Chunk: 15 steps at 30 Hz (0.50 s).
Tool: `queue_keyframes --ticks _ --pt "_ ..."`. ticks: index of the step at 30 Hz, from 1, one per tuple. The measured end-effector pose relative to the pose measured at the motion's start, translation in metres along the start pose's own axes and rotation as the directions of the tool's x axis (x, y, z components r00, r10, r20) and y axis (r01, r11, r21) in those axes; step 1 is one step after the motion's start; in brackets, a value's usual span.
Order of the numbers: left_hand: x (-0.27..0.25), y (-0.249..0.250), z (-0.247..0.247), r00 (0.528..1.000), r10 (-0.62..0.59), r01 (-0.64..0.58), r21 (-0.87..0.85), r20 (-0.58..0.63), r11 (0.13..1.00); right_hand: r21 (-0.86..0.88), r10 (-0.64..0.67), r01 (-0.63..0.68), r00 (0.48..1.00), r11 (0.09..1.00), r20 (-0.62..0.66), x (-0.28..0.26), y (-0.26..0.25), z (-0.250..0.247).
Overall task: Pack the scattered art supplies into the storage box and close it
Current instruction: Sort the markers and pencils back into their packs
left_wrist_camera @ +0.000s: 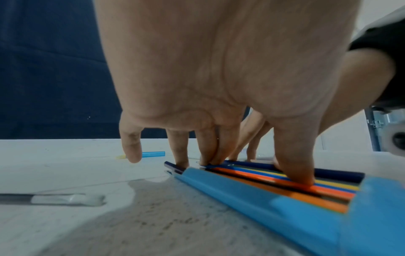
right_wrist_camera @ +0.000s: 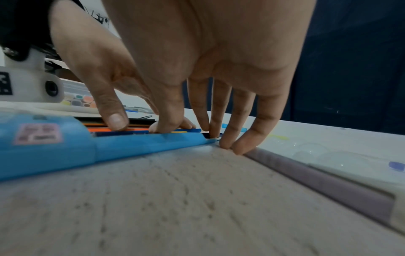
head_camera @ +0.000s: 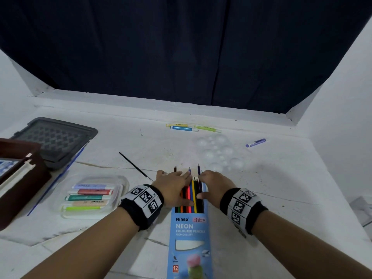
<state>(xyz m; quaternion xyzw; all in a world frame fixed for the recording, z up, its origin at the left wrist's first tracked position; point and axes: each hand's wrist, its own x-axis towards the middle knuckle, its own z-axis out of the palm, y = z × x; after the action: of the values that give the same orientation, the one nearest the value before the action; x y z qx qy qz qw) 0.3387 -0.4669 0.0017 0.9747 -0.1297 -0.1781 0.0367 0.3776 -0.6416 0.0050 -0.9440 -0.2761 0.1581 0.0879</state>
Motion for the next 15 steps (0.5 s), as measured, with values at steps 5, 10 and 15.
queue_keyframes --ticks 5,10,15 --pt "0.000 0.007 -0.002 1.000 -0.018 0.018 -0.010 0.007 1.000 -0.075 -0.032 0.037 0.997 0.996 0.065 0.007 -0.001 -0.007" --pt "-0.002 0.012 -0.005 0.998 -0.058 0.057 0.017 0.019 0.998 -0.153 -0.019 0.028 0.998 0.988 0.057 -0.007 -0.002 0.002" --pt "-0.010 0.020 -0.002 0.998 -0.046 0.043 0.059 0.052 0.997 -0.222 -0.092 0.117 0.989 0.968 0.117 -0.021 0.008 0.016"
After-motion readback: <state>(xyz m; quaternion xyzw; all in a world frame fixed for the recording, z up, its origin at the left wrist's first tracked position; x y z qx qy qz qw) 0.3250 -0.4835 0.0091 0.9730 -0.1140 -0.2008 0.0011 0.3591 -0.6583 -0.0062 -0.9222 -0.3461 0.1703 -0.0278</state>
